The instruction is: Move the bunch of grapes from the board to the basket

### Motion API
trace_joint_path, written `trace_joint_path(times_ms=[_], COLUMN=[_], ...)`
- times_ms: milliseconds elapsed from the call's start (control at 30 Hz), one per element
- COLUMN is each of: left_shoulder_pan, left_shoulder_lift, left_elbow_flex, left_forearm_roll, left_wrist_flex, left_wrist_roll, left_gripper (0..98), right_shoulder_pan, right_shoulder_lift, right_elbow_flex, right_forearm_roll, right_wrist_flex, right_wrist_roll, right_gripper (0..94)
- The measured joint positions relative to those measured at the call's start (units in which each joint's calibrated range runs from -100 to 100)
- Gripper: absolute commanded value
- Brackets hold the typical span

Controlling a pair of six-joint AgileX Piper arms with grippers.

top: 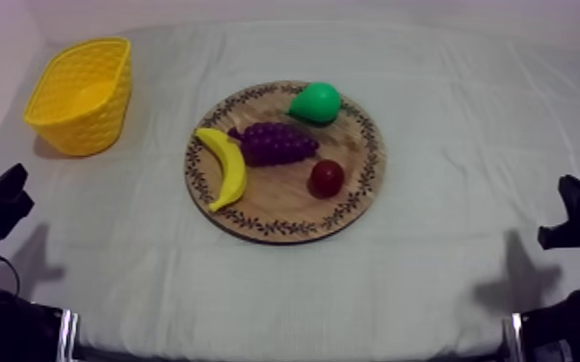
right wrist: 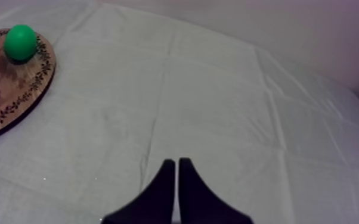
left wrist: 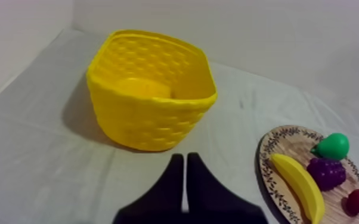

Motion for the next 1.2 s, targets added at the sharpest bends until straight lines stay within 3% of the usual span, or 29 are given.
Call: trace_joint_path(times_ms=[433, 867, 1067, 1200], left_shoulder_pan=[0.96, 9.54, 11.69, 12.51], left_shoulder_lift=[0.00, 0.00, 0.07, 0.85], left_elbow_flex=[0.00, 0.00, -0.21, -0.59], left_forearm_roll=[0.00, 0.00, 0.00, 0.00], left_wrist_flex=[0.00, 0.00, 1.68, 2.72], left_wrist_roll=[-0.26, 0.33, 3.09, 2.99], left_gripper=[0.1, 0.1, 0.0, 0.0], right_shoulder_pan=[0.00, 0.00, 0.00, 0.00], right_shoulder_lift=[0.00, 0.00, 0.00, 0.00], right_elbow_flex=[0.00, 0.00, 0.00, 0.00], right_forearm_roll=[0.00, 0.00, 0.00, 0.00], right_wrist_flex=[0.00, 0.00, 0.00, 0.00], right_wrist_roll=[-0.01, -0.01, -0.01, -0.01], right_gripper=[0.3, 0.3, 0.3, 0.3])
